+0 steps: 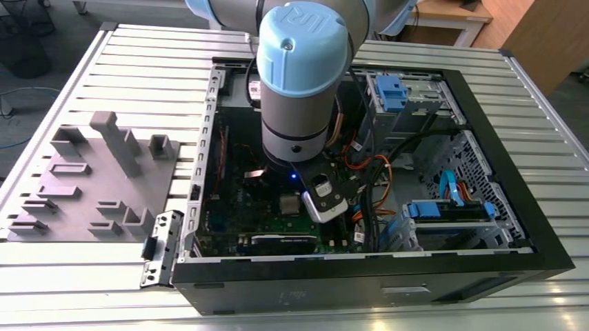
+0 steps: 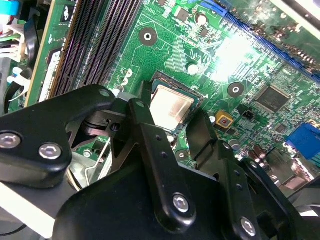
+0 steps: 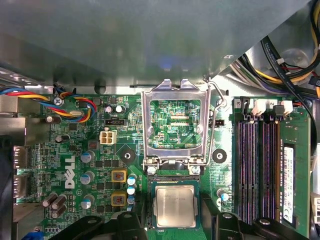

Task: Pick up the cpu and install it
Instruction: 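Place the cpu into insertion slot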

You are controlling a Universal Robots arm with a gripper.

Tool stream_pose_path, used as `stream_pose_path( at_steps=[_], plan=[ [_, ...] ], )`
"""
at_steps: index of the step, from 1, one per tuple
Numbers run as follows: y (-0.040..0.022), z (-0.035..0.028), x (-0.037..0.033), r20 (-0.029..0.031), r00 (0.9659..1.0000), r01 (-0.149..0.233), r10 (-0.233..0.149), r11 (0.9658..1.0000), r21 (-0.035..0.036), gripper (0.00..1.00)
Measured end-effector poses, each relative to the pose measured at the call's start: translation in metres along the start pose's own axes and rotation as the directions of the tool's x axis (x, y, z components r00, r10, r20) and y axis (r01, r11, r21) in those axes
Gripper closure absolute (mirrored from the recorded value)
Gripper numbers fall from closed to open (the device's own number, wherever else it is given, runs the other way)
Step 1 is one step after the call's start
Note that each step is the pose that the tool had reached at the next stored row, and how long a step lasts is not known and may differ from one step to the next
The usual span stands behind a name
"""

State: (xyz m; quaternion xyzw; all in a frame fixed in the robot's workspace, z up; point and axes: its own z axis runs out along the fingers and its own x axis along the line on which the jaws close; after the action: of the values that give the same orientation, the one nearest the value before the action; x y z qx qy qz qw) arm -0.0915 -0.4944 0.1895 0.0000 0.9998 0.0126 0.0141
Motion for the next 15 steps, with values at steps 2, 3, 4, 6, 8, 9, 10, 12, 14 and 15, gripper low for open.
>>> stream_pose_path(
  at_steps=[2,3,4,6,8,9,10,12,14,15],
  plan=[
    [0.0000,-0.0001,0.0000,0.0000,1.0000,0.000,0.000,1.0000,0.0001,0.47],
    [0.0000,-0.0001,0.0000,0.0000,1.0000,0.000,0.000,1.0000,0.0000,0.47],
    [0.0000,0.0000,-0.0001,0.0005,1.0000,0.000,0.000,1.0000,-0.0001,0.45],
    [0.0000,-0.0001,-0.0001,0.0000,1.0000,0.000,0.000,1.0000,-0.0001,0.42],
    [0.0000,-0.0002,0.0000,0.0000,1.0000,0.000,0.000,1.0000,0.0000,0.42],
    [0.0000,-0.0002,0.0001,0.0000,1.0000,0.000,0.000,1.0000,0.0000,0.42],
    [0.0000,-0.0003,0.0003,0.0001,1.0000,0.000,0.000,1.0000,0.0001,0.42],
    [0.0000,-0.0003,0.0012,0.0005,1.0000,0.000,0.000,1.0000,0.0002,0.42],
    [0.0000,-0.0003,0.0021,0.0014,1.0000,0.000,0.000,1.0000,0.0001,0.42],
    [0.0000,-0.0003,0.0022,0.0016,1.0000,0.000,0.000,1.0000,0.0001,0.42]
  ],
)
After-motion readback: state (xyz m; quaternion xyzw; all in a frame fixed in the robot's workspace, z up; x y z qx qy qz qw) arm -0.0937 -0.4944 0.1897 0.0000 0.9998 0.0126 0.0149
